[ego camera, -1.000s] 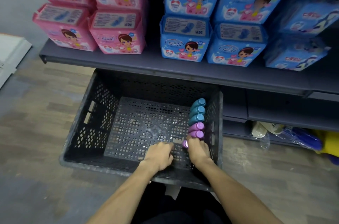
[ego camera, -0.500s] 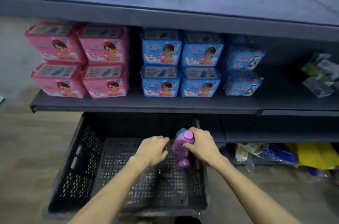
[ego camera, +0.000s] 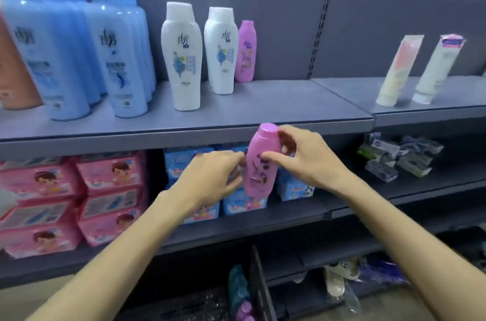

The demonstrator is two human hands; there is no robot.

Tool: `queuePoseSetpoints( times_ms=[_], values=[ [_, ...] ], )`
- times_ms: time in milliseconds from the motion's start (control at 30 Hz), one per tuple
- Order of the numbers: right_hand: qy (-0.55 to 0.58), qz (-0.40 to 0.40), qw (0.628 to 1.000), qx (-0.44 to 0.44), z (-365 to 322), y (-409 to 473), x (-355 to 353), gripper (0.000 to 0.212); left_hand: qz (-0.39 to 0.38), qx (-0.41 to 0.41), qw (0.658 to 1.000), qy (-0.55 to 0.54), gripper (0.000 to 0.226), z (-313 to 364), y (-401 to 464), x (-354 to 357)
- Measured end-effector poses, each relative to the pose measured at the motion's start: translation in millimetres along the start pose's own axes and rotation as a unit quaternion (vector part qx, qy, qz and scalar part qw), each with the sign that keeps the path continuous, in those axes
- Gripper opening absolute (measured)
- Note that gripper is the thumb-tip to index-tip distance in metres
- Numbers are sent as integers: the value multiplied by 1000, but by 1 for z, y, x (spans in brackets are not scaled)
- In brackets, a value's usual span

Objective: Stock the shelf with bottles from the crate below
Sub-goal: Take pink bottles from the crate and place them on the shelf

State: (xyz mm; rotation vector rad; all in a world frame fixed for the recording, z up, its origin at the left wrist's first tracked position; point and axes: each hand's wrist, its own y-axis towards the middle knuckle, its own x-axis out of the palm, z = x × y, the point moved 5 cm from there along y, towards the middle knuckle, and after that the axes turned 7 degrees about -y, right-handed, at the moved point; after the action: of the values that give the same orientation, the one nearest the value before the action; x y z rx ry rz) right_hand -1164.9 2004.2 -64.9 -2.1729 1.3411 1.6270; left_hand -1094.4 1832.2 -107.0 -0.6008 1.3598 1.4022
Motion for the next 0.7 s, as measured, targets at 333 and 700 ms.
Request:
queuePoseSetpoints(
  times_ms=[333, 700],
  values=[
    [17, 76, 995, -63, -25, 85, -104, 43, 89, 61, 989, 103, 14, 27, 88, -110],
    [118, 31, 993, 10, 14, 140, -82, 35, 20, -8, 987, 157, 19, -2, 135, -92]
  ],
)
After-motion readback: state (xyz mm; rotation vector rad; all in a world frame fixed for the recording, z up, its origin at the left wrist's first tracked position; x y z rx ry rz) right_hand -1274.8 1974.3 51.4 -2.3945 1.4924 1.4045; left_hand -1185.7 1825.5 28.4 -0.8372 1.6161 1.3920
